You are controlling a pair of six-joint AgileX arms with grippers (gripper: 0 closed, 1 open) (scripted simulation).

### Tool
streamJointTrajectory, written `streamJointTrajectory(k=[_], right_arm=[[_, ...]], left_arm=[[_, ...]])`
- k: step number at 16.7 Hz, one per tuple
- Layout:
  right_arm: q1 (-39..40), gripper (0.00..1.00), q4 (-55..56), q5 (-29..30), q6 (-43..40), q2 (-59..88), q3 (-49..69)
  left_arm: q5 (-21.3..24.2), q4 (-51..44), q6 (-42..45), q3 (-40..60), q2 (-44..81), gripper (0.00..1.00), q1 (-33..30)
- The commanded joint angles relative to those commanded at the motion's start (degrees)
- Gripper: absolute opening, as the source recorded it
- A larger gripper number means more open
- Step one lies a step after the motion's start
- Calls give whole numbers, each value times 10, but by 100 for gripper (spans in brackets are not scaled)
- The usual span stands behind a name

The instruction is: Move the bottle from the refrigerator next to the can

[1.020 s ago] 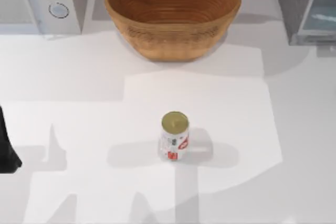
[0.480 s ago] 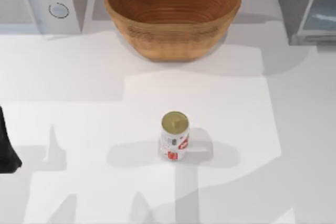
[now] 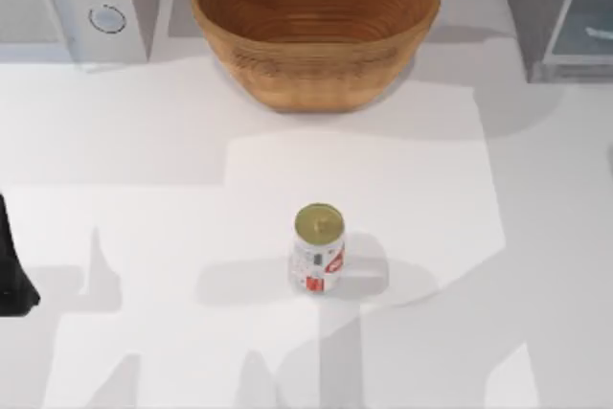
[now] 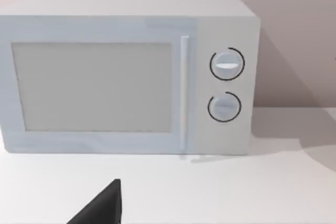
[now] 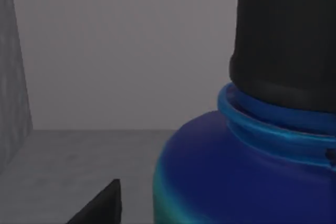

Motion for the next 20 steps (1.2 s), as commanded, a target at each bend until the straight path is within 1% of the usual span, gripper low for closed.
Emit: streamJointTrajectory(k=[3, 16, 17, 20], right_arm=[[0, 100, 0, 0, 0, 0, 0], [0, 2, 0, 0, 0, 0, 0], [0, 0, 0, 0, 0, 0, 0], [0, 0, 0, 0, 0, 0, 0]], left_arm=[[0, 0, 0, 0, 0, 100, 0], [0, 0, 0, 0, 0, 100, 0], [0, 0, 0, 0, 0, 100, 0], [0, 0, 0, 0, 0, 100, 0]])
